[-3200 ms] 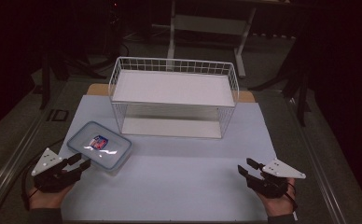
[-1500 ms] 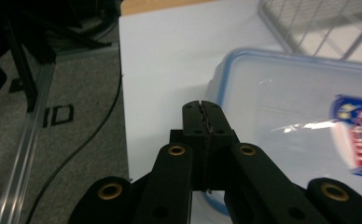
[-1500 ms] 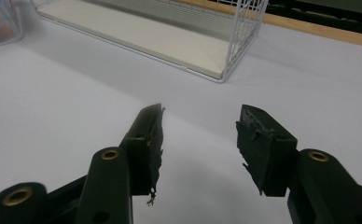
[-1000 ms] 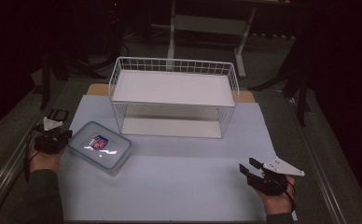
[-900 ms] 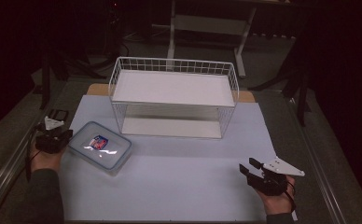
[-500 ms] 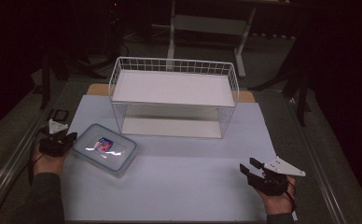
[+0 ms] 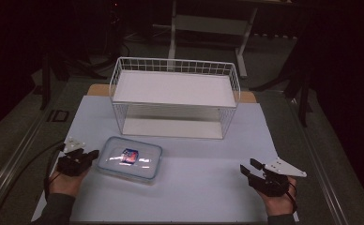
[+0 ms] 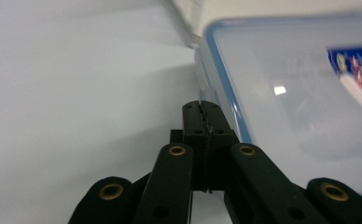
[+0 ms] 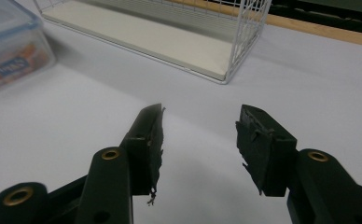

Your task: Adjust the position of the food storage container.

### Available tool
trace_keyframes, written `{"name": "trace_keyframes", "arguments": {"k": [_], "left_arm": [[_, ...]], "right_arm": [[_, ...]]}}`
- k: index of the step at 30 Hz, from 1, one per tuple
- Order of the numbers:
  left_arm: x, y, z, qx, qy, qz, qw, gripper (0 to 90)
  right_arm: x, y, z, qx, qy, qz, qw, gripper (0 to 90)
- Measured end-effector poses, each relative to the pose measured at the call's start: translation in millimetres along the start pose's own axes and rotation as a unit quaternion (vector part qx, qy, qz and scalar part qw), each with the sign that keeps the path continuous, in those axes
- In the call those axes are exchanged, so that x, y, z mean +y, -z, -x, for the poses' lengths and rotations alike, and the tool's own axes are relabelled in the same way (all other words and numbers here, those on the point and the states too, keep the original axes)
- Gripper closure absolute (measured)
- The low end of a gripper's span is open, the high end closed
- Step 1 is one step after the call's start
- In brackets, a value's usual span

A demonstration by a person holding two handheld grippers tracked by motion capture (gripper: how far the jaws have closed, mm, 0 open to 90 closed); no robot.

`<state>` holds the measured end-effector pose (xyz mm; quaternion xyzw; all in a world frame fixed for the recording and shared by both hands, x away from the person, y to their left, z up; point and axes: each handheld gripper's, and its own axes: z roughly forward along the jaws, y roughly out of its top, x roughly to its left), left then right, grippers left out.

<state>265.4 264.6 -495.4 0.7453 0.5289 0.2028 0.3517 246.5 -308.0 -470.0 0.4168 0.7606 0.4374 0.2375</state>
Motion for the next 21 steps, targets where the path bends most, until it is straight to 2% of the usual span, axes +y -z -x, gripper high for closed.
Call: {"name": "trace_keyframes", "arguments": {"k": [2,3,4,6,7,10,11,12,14,15,20,21], "left_arm": [[-0.8,-2.4,12.3,-0.02,-0.01,-0.005,0.9997,90.0],[-0.8,-2.4,12.3,-0.02,-0.01,-0.005,0.9997,90.0],[-0.2,-4.2,24.2,-0.038,-0.021,-0.009,0.999,90.0],[-0.2,-4.2,24.2,-0.038,-0.021,-0.009,0.999,90.0],[0.9,-6.5,36.8,-0.056,-0.03,-0.012,0.9979,90.0],[3.4,-11.6,52.8,-0.079,-0.037,-0.013,0.9961,90.0],[6.2,-16.2,63.1,-0.092,-0.038,-0.014,0.995,90.0],[6.2,-16.2,63.1,-0.092,-0.038,-0.014,0.995,90.0],[11.1,-24.8,77.4,-0.106,-0.042,-0.012,0.9934,90.0],[11.1,-24.8,77.4,-0.106,-0.042,-0.012,0.9934,90.0],[21.4,-40.1,101.2,-0.126,-0.058,-0.005,0.9904,89.9],[21.4,-40.1,101.2,-0.126,-0.058,-0.005,0.9904,89.9]], "right_arm": [[0.1,0.0,-0.1,0.0,0.001,0.0,1.0,50.0],[0.1,-0.1,-0.1,0.001,0.001,0.001,1.0,50.0],[0.1,-0.2,-0.1,0.001,0.001,0.0,1.0,50.0],[0.1,-0.3,-0.2,0.001,0.001,0.0,1.0,50.0],[0.1,-0.3,-0.2,0.001,0.001,0.0,1.0,50.0],[0.4,-0.2,-0.7,0.003,0.001,0.0,1.0,50.0],[0.5,-0.3,-0.9,0.004,0.001,0.0,1.0,50.0],[0.5,-0.3,-1.1,0.005,0.001,0.0,1.0,50.0],[0.7,-0.1,-1.3,0.006,0.0,0.001,1.0,49.9],[0.7,-0.1,-1.4,0.006,0.001,0.001,1.0,49.9],[0.8,-0.3,-1.5,0.006,0.002,0.002,1.0,49.9],[0.8,-0.4,-1.6,0.006,0.002,0.002,1.0,49.9]]}}
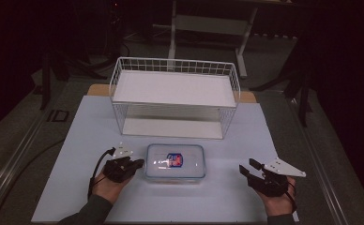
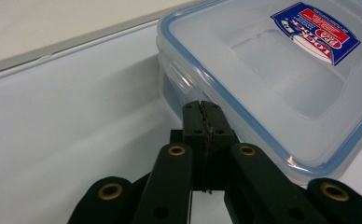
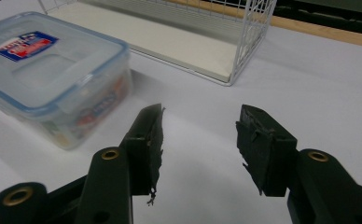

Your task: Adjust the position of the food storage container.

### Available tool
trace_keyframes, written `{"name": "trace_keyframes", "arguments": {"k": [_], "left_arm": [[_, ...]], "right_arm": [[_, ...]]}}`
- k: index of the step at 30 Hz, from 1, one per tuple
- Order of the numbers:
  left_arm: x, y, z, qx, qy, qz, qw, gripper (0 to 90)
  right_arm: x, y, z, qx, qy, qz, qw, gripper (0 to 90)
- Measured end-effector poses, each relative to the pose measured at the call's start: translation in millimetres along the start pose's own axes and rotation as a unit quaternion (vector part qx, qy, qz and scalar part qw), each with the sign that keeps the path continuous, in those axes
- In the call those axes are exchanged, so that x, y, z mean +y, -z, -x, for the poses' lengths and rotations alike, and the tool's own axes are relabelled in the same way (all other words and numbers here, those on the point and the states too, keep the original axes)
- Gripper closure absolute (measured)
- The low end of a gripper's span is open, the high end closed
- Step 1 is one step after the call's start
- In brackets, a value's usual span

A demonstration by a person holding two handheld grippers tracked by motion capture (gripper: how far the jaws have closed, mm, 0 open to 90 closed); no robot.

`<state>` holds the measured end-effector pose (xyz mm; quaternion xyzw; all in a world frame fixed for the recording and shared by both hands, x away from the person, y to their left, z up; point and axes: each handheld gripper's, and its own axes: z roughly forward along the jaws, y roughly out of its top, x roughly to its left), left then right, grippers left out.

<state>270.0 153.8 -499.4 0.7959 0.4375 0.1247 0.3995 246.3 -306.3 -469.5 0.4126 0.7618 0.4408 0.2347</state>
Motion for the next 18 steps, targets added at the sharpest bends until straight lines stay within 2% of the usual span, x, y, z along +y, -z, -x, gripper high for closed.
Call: {"name": "trace_keyframes", "arguments": {"k": [3,7,15,17,18], "left_arm": [[2.2,-5.6,5.0,-0.001,-0.005,0.006,1.0,89.8],[0.4,-5.5,3.2,-0.006,-0.005,0.01,0.9999,88.7],[-0.2,8.9,-3.3,-0.001,0.014,0.043,0.999,75.3],[-0.3,15.5,-4.8,-0.022,0.003,0.059,0.998,68.0],[-0.3,15.5,-4.8,-0.022,0.003,0.059,0.998,66.1]], "right_arm": [[0.0,0.2,-0.3,0.0,0.001,0.0,1.0,49.9],[0.0,0.6,0.4,0.001,0.0,0.001,1.0,49.9],[-0.1,1.7,0.7,-0.002,0.0,0.001,1.0,49.8],[0.0,1.5,0.4,-0.002,0.001,0.001,1.0,49.8],[0.2,1.4,0.2,-0.002,0.001,0.001,1.0,49.8]]}}
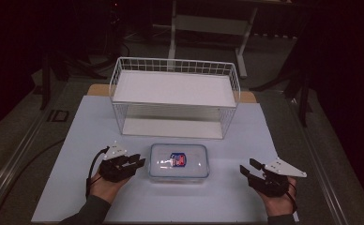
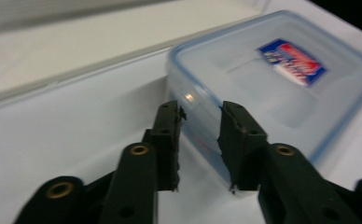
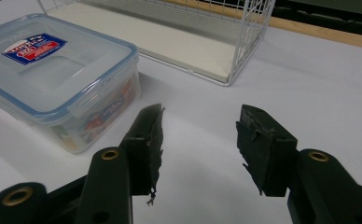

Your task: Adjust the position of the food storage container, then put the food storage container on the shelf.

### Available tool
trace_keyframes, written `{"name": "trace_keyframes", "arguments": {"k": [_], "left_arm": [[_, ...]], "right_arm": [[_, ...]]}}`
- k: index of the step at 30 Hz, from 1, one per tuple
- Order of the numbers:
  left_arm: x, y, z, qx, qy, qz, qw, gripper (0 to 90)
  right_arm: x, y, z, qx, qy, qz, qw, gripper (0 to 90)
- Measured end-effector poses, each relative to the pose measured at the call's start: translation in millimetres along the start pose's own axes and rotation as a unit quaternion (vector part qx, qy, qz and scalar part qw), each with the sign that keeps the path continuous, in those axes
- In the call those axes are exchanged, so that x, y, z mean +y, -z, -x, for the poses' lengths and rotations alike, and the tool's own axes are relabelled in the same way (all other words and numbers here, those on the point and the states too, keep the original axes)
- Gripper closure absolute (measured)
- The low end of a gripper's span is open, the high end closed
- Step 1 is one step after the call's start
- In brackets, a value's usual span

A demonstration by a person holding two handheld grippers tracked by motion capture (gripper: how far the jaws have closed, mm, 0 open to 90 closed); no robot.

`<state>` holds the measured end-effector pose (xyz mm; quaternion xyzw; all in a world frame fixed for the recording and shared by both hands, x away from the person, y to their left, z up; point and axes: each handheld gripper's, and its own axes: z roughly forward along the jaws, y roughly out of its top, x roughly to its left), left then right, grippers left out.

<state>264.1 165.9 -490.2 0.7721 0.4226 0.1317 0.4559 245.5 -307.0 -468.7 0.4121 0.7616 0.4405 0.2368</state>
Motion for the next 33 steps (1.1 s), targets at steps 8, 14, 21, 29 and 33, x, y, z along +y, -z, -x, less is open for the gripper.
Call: {"name": "trace_keyframes", "arguments": {"k": [8,14,21,29,33], "left_arm": [[-0.2,4.3,1.6,0.001,-0.021,0.009,0.9997,60.3],[-0.7,12.9,1.4,0.005,-0.034,0.026,0.9991,57.8],[0.5,23.2,-1.1,0.007,-0.022,0.049,0.9985,55.1],[1.8,23.9,1.2,0.006,-0.009,0.05,0.9987,49.7],[3.0,21.1,2.7,-0.006,-0.003,0.051,0.9987,47.6]], "right_arm": [[1.4,-0.5,-3.2,0.003,0.002,0.001,1.0,49.7],[6.9,-1.0,-11.1,0.021,-0.005,0.016,0.9997,49.3],[21.2,-2.7,-26.7,0.044,-0.005,0.029,0.9986,46.9],[44.6,-26.4,-54.0,0.09,0.015,0.024,0.9955,42.4],[52.4,-44.5,-64.2,0.11,0.013,0.014,0.9938,41.9]]}}
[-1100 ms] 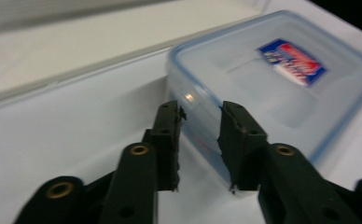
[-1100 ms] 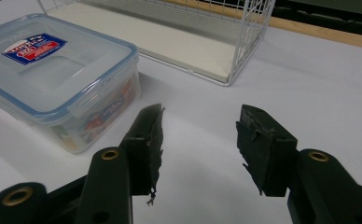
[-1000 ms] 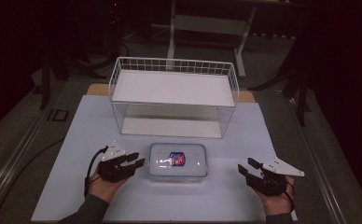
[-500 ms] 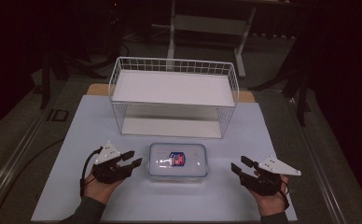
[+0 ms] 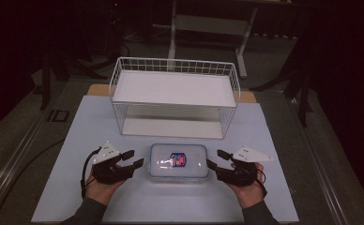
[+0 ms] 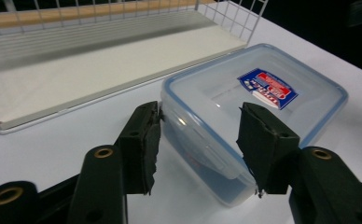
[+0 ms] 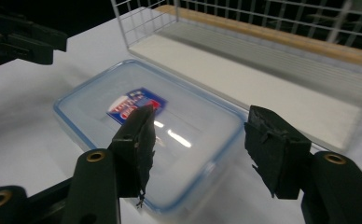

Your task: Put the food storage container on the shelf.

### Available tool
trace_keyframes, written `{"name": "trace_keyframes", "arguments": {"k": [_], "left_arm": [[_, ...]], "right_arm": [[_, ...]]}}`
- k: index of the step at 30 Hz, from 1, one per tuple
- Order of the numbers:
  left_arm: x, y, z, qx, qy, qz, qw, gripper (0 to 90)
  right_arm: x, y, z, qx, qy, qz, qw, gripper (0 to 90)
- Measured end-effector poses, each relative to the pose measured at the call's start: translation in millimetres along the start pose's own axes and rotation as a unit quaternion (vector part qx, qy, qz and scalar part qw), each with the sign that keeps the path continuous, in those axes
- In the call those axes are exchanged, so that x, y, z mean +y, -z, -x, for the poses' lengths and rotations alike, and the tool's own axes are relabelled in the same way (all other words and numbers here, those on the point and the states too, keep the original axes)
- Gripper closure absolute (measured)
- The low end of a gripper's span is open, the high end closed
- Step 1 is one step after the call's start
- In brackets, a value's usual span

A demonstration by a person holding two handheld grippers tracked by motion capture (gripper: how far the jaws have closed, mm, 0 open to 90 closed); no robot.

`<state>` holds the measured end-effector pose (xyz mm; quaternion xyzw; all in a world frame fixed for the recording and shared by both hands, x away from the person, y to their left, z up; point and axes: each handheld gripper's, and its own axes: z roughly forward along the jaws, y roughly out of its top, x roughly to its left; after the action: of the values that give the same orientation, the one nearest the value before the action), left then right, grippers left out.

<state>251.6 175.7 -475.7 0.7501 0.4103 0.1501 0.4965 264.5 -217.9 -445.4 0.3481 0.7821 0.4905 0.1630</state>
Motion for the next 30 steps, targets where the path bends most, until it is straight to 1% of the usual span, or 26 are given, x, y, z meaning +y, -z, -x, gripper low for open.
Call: {"name": "trace_keyframes", "arguments": {"k": [1,2,4,5,6,7,9,10,11,12,13,15,16,17,18,20,21,22,23,24,25,27,28,29,30], "left_arm": [[0.2,-0.8,-0.1,-0.005,0.002,0.0,1.0,46.7],[0.4,-1.8,0.0,-0.008,0.003,-0.001,1.0,46.7],[0.8,-4.2,1.4,-0.009,0.002,-0.007,0.9999,44.3],[0.9,-5.5,2.2,-0.008,0.0,-0.008,0.9999,42.6],[1.3,-8.6,3.4,-0.013,0.008,-0.008,0.9998,41.8],[1.3,-8.6,3.4,-0.013,0.008,-0.008,0.9998,40.8],[1.7,-12.2,4.0,-0.019,0.011,-0.012,0.9997,40.1],[1.5,-16.4,5.2,-0.019,0.012,-0.016,0.9996,38.8],[1.3,-18.7,5.5,-0.024,0.013,-0.019,0.9994,37.4],[0.8,-21.2,5.5,-0.034,0.017,-0.02,0.9991,36.6],[0.8,-21.2,5.5,-0.034,0.017,-0.02,0.9991,36.4],[0.0,-25.7,5.7,-0.037,0.016,-0.024,0.9989,35.6],[-0.5,-28.0,5.7,-0.039,0.018,-0.027,0.9987,34.4],[-0.9,-30.3,5.5,-0.04,0.021,-0.031,0.9985,33.7],[-1.3,-32.5,5.6,-0.04,0.021,-0.033,0.9984,33.7],[-1.6,-36.3,6.6,-0.041,0.022,-0.039,0.9982,32.2],[-2.1,-39.6,7.4,-0.041,0.022,-0.045,0.9979,30.5],[-2.1,-39.6,7.4,-0.041,0.022,-0.045,0.9979,29.5],[-2.5,-41.3,7.6,-0.039,0.021,-0.048,0.9979,29.5],[-2.9,-43.0,7.7,-0.036,0.02,-0.051,0.9979,27.9],[-3.8,-46.5,7.2,-0.035,0.022,-0.059,0.9974,27.1],[-4.5,-48.2,7.0,-0.035,0.02,-0.062,0.9972,26.0],[-4.7,-48.9,6.4,-0.038,0.024,-0.062,0.9971,26.0],[-4.9,-50.1,4.8,-0.041,0.029,-0.061,0.9969,25.5],[-5.3,-50.8,3.5,-0.044,0.034,-0.061,0.9966,24.8]], "right_arm": [[1.0,-5.1,-1.3,0.004,-0.001,-0.005,1.0,41.6],[1.0,-5.1,-1.3,0.004,-0.001,-0.005,1.0,41.6],[1.6,-14.8,-2.7,0.012,0.001,-0.018,0.9998,40.0],[0.9,-23.2,-2.1,0.017,-0.004,-0.029,0.9994,38.3],[0.2,-26.7,-1.1,0.017,-0.007,-0.034,0.9992,36.9],[0.2,-26.7,-1.1,0.017,-0.007,-0.034,0.9992,36.9],[-1.8,-31.5,2.2,0.02,-0.017,-0.043,0.9987,33.8],[-5.1,-34.8,5.5,0.02,-0.028,-0.051,0.9981,30.9],[-7.1,-36.2,7.1,0.019,-0.033,-0.056,0.9977,29.2],[-9.3,-37.6,9.1,0.021,-0.037,-0.059,0.9974,28.8],[-9.3,-37.6,9.1,0.021,-0.037,-0.059,0.9974,28.8],[-13.3,-39.4,12.7,0.029,-0.055,-0.059,0.9963,26.5],[-16.2,-41.9,15.4,0.039,-0.073,-0.061,0.9947,22.7],[-17.5,-43.7,16.4,0.042,-0.078,-0.064,0.994,21.3],[-17.5,-43.7,16.4,0.042,-0.078,-0.064,0.994,21.3],[-19.9,-47.2,17.2,0.046,-0.087,-0.069,0.9927,19.6],[-21.7,-50.6,17.7,0.052,-0.097,-0.076,0.991,16.6],[-22.5,-52.2,18.1,0.056,-0.101,-0.08,0.9901,15.4],[-22.5,-52.2,18.1,0.056,-0.101,-0.08,0.9901,15.4],[-23.4,-53.7,18.7,0.062,-0.108,-0.084,0.9886,13.9],[-25.2,-55.9,19.6,0.063,-0.112,-0.089,0.9877,13.5],[-27.2,-57.3,21.2,0.065,-0.119,-0.092,0.9866,12.8],[-27.2,-57.3,21.2,0.065,-0.119,-0.092,0.9866,12.8],[-29.0,-58.8,22.6,0.07,-0.126,-0.095,0.9849,12.6],[-29.8,-59.7,23.0,0.074,-0.13,-0.097,0.984,12.5]]}}
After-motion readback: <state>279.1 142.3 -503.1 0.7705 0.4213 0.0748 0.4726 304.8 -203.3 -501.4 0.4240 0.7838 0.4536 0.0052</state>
